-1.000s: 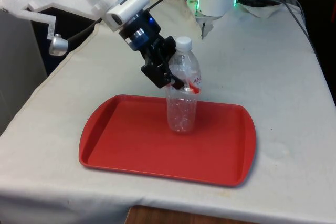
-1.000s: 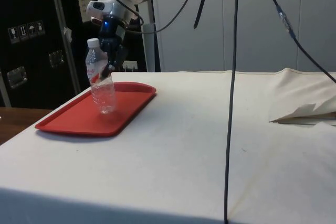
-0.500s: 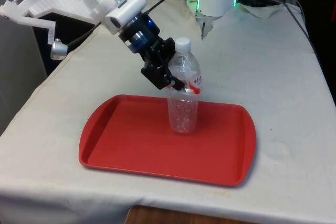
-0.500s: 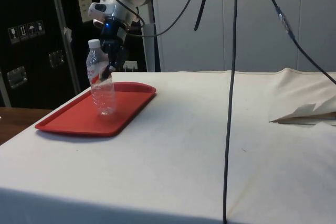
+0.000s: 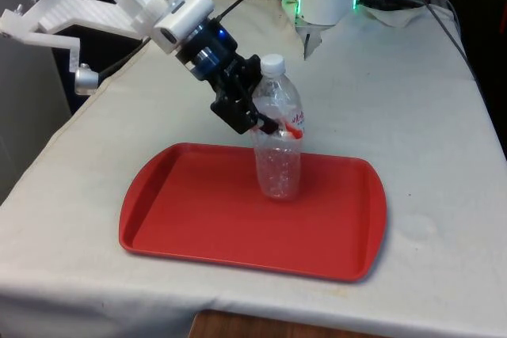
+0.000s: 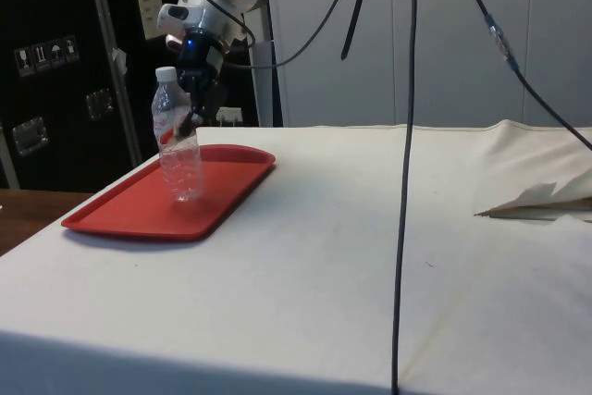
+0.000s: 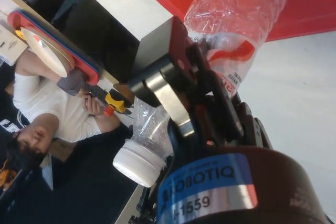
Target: Place the bottle upright on the tray.
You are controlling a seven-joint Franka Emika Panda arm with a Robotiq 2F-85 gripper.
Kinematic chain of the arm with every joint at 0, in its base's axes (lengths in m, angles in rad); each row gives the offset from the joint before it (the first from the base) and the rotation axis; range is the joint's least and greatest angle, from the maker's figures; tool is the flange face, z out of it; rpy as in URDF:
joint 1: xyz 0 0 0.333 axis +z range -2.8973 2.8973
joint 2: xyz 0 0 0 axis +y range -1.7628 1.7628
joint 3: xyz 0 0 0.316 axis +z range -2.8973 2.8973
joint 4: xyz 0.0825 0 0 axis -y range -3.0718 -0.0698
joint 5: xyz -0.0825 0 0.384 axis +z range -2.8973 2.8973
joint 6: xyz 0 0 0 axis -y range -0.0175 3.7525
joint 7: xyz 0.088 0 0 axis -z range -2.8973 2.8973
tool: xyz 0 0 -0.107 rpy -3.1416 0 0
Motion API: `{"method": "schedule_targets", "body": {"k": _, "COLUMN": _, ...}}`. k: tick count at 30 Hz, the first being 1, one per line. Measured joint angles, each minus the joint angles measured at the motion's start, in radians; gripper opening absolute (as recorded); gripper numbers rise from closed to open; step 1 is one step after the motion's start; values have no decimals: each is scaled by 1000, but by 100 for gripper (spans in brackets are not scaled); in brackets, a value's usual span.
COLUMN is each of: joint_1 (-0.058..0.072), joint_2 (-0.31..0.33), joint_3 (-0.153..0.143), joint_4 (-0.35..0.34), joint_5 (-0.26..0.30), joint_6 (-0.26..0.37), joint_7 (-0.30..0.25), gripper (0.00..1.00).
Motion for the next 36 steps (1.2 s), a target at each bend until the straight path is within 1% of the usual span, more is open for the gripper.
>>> {"method": "schedule_targets", "body": {"k": 7, "joint_1": 0, "joint_2": 3, "joint_3": -2, "joint_4": 1, "joint_5": 0, "joint_6": -1, "joint_7": 9, "gripper": 33}}
{"method": "schedule_targets", "body": {"k": 36, "joint_1": 2, "joint_2": 12, "joint_3": -3, "joint_4": -6, "joint_5": -1, "joint_6": -3, "joint_7": 7, "gripper": 33}}
